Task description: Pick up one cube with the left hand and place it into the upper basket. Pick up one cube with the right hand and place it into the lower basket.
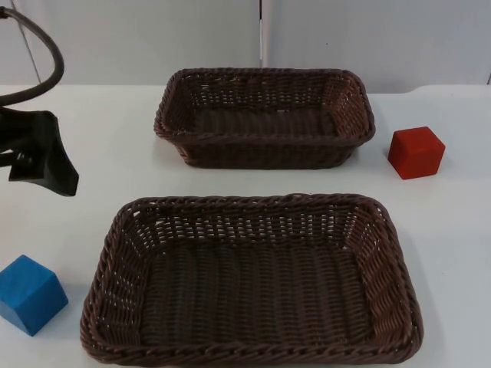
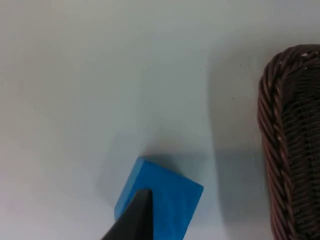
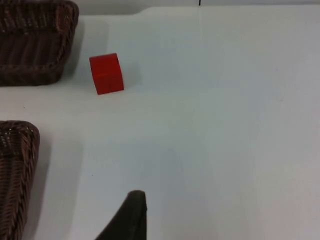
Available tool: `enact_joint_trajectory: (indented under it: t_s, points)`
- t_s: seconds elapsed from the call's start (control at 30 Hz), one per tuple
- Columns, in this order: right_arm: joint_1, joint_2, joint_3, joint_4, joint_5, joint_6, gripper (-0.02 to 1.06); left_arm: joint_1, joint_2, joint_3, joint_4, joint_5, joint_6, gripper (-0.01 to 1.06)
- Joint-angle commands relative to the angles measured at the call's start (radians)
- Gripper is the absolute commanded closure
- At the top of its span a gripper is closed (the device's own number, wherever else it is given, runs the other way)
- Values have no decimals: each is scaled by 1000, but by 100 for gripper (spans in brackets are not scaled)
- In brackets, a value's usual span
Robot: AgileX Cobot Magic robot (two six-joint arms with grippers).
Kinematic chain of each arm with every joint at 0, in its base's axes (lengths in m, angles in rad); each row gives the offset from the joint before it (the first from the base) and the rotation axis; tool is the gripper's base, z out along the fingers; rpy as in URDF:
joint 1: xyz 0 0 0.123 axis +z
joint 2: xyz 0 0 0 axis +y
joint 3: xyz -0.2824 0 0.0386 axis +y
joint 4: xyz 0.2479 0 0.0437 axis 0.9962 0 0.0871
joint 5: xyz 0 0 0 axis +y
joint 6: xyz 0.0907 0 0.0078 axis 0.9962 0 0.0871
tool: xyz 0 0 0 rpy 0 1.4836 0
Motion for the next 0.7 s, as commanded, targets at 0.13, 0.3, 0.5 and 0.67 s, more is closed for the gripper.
enact_joint_trajectory:
  t_s: [0.13,0.3,0.5,0.67]
  points:
    - [2,255,-86,46,-124,-9,-1,-8,-2,-5,14,-19,-17,4]
    - [2,418,-185,89,-134,-35,-1,-6,-2,-5,84,-11,-97,4]
    - [2,527,-263,101,-123,-75,-1,-6,-2,-5,232,17,-162,4]
    - [2,572,-274,101,-140,-75,-1,-6,-2,-3,285,50,-160,4]
